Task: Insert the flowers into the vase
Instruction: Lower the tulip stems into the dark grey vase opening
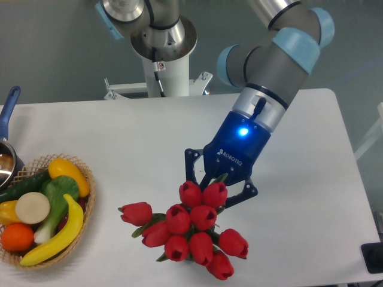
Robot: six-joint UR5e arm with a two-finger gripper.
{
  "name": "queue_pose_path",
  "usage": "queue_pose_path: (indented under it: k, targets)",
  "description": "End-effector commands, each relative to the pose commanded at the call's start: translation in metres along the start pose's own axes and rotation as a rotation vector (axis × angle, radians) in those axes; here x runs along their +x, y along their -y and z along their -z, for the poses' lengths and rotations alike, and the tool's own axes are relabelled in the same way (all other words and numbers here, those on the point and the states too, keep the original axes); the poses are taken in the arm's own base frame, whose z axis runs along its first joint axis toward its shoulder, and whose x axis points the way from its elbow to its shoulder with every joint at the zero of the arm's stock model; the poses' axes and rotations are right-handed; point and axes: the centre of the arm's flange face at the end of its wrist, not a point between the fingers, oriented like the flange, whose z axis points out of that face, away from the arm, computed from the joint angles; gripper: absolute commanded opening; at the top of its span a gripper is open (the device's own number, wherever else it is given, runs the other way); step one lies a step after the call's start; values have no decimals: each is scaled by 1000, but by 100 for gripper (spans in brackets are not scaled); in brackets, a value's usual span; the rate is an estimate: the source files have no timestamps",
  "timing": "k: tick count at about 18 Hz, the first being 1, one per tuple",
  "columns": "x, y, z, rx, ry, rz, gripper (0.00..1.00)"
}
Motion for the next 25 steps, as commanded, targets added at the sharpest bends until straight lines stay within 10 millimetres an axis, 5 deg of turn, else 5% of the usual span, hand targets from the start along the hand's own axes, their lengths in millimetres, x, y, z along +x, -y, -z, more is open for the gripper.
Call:
queue_pose_path:
  k: [5, 17, 21, 23, 25]
  targets:
    - [6, -41, -16, -34, -35, -67, 13]
    - [10, -109, -37, -88, -86, -133, 33]
    - [2, -120, -34, -94, -79, -121, 48]
    - [-1, -124, -29, -95, -71, -113, 72]
    - [-5, -131, -23, -97, -63, -97, 85]
